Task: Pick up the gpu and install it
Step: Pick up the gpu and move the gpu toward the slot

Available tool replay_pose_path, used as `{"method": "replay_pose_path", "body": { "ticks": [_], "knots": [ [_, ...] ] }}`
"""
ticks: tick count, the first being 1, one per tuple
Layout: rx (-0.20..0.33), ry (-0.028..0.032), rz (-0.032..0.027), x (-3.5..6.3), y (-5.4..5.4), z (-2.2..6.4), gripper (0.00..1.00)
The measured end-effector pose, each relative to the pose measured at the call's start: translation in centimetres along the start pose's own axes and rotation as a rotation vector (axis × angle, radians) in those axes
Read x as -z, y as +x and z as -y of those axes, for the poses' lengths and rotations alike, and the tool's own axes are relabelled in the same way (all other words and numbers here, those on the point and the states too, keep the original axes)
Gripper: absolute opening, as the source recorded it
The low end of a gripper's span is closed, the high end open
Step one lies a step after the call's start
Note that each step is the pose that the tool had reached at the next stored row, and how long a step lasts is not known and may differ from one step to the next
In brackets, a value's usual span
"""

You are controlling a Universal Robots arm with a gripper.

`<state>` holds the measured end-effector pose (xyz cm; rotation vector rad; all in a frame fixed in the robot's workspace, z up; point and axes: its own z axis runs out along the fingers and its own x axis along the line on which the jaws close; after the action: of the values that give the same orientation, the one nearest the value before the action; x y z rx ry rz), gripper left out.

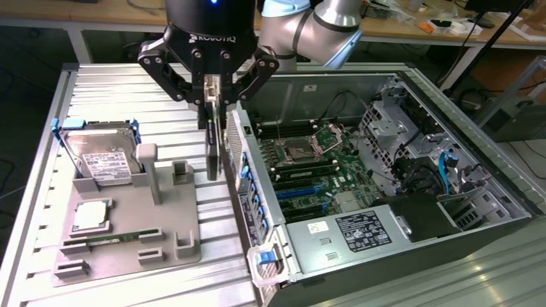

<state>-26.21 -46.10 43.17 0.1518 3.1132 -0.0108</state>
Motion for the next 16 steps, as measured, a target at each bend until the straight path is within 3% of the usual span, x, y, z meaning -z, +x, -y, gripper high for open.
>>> {"method": "replay_pose_path", "body": {
  "ticks": [16],
  "knots": [
    [0.0, 0.0, 0.0, -0.01, -0.47, -0.05, 0.27]
  ]
}}
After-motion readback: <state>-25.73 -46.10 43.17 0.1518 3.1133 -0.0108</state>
